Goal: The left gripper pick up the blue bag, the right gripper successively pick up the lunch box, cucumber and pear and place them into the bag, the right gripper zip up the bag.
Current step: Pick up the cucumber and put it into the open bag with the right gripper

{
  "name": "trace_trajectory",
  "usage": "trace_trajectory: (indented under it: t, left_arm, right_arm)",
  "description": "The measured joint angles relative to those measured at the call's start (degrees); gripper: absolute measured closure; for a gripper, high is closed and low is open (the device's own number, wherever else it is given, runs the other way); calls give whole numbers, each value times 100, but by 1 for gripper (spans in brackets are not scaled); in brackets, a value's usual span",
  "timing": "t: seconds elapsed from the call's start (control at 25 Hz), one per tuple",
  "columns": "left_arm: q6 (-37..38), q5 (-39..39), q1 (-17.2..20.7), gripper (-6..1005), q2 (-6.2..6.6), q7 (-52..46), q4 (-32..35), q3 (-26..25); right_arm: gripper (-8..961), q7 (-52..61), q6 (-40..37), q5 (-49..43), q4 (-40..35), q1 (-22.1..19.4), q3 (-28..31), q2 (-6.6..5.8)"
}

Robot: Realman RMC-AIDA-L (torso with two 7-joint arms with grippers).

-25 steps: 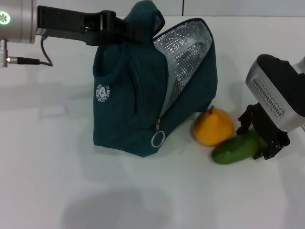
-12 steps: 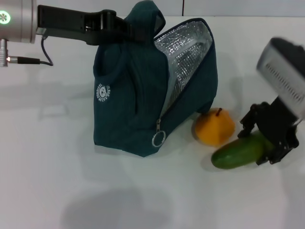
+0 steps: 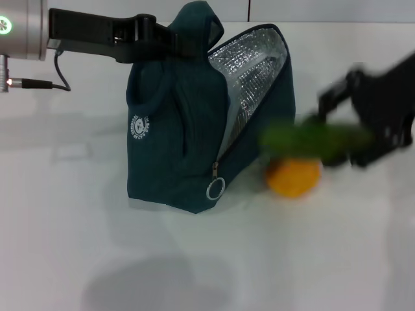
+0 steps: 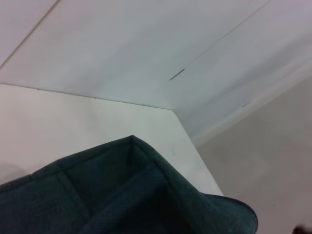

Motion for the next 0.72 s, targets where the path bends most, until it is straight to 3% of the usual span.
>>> trace_trajectory:
  t: [0.16, 0.36, 0.48, 0.72]
  left_arm:
    - [2, -2, -12, 955, 15, -13, 0, -5]
    - [9, -10, -5, 955, 24, -45, -16, -36]
    - [9, -7, 2, 955, 25, -46, -33, -42]
    - [9, 28, 72, 955, 87, -29, -51, -36]
  right_arm:
    - [295, 381, 182, 755, 92, 2, 993, -192]
    - [291, 860, 912, 2052, 259, -398, 1430, -259]
    - [288, 975, 1289, 2882, 611, -668, 1399, -216]
    - [284, 825, 1812, 4066, 1883, -968, 1353, 88]
